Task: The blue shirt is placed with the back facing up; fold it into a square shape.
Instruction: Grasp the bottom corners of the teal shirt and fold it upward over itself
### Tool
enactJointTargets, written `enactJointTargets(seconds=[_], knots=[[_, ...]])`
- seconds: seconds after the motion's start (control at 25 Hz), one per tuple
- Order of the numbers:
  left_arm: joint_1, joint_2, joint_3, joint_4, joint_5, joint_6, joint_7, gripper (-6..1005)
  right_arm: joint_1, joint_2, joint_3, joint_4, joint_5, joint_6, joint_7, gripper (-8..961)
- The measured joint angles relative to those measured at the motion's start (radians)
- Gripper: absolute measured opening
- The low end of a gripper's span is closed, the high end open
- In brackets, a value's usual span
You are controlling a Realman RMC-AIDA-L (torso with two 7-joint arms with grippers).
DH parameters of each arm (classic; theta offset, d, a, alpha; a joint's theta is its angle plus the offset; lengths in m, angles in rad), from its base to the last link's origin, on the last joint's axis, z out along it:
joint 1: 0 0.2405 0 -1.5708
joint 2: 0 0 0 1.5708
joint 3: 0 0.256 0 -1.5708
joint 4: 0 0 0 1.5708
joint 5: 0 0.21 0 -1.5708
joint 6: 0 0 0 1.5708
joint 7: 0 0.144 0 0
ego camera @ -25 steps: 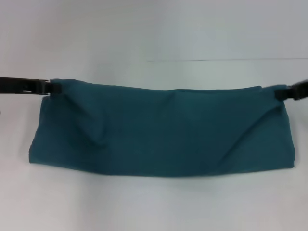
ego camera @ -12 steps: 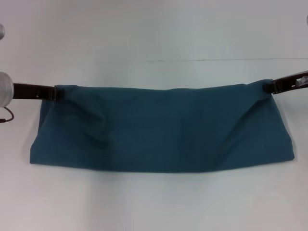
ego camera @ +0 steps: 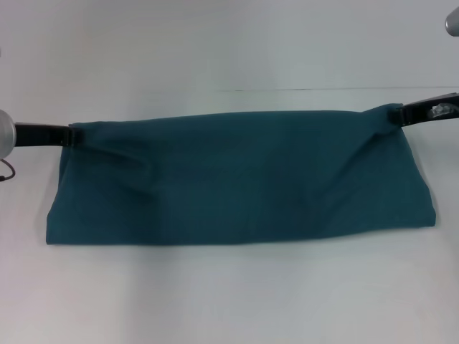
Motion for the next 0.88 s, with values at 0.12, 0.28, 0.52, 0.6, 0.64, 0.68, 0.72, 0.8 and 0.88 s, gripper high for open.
enactJointTargets(seconds=[0.12,0.28,0.52,0.6,0.64,0.68,0.72,0.8,0.88], knots=[[0.001,-0.001,0.000,-0.003,0.002,-0.020,-0.001,49,0.001,0.001,-0.018,0.010,-0.001,0.024,0.015,189],[-0.001,-0.003,0.001,-0.017,0.004,-0.034,-0.001,48,0.001,0.003,-0.062,0.024,-0.008,0.044,0.040,193],[-0.006,-0.011,0.000,-0.026,0.016,-0.064,-0.007,57,0.005,0.004,-0.117,0.054,-0.047,0.119,0.102,198],[-0.008,-0.011,-0.005,-0.036,0.019,-0.090,-0.024,75,0.012,0.004,-0.120,0.074,-0.049,0.142,0.111,200],[-0.008,-0.011,-0.006,-0.042,0.020,-0.109,-0.035,84,0.018,0.004,-0.120,0.085,-0.050,0.155,0.111,201],[-0.008,-0.010,-0.005,-0.047,0.020,-0.125,-0.042,93,0.023,0.004,-0.120,0.095,-0.050,0.165,0.112,202],[-0.009,-0.007,-0.005,-0.053,0.022,-0.132,-0.043,101,0.027,0.004,-0.120,0.100,-0.051,0.172,0.112,202],[-0.013,-0.002,-0.005,-0.063,0.025,-0.136,-0.045,119,0.034,0.004,-0.120,0.109,-0.053,0.185,0.112,204],[-0.019,0.002,-0.007,-0.071,0.036,-0.136,-0.050,137,0.035,0.004,-0.120,0.111,-0.053,0.187,0.112,206]])
